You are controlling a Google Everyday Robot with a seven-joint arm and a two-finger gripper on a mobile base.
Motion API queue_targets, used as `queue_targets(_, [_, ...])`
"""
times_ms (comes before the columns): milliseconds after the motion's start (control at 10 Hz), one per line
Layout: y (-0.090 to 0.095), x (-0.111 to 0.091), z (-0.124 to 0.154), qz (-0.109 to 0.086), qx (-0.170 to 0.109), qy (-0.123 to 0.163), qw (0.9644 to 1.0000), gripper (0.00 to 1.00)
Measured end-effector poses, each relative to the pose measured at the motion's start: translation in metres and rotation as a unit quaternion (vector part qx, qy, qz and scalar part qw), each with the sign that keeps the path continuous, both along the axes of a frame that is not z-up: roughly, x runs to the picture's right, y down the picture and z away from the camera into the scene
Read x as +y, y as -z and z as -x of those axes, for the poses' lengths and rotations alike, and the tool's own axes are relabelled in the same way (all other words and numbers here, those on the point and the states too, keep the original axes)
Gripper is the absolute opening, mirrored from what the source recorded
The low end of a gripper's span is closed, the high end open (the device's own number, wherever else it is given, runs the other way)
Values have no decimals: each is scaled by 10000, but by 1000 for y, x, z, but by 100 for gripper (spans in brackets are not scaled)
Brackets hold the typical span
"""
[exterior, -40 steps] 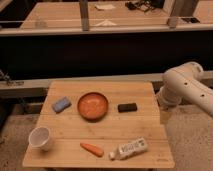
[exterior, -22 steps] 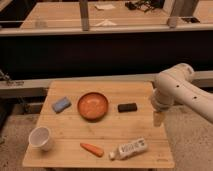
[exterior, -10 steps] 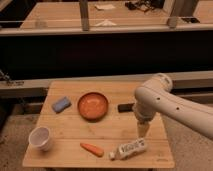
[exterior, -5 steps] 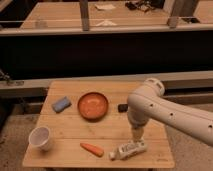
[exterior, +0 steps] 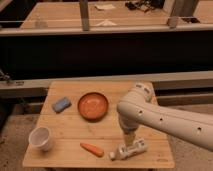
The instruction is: Drag the pepper across the table
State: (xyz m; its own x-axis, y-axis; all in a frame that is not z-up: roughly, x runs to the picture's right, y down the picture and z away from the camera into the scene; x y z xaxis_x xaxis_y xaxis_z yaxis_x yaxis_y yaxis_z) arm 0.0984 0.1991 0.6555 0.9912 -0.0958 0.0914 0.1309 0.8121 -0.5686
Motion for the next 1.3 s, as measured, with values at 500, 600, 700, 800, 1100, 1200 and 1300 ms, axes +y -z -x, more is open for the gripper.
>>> queue_targets(500, [-3,21,33,34,-142,74,9999,80])
queue_targets(600, [-4,25,33,23,-149,38,9999,80])
queue_targets(700, [-5,29,36,16,-160,12,9999,80])
queue_targets(800, [-7,34,42,18,-176,-3,9998,80])
queue_targets(1100, [-10,43,59,2,-238,82,9997,80])
queue_targets(1200, [-11,49,59,13,-255,95,9996,80])
queue_targets(1300, [-12,53,61,14,-267,86,9996,80])
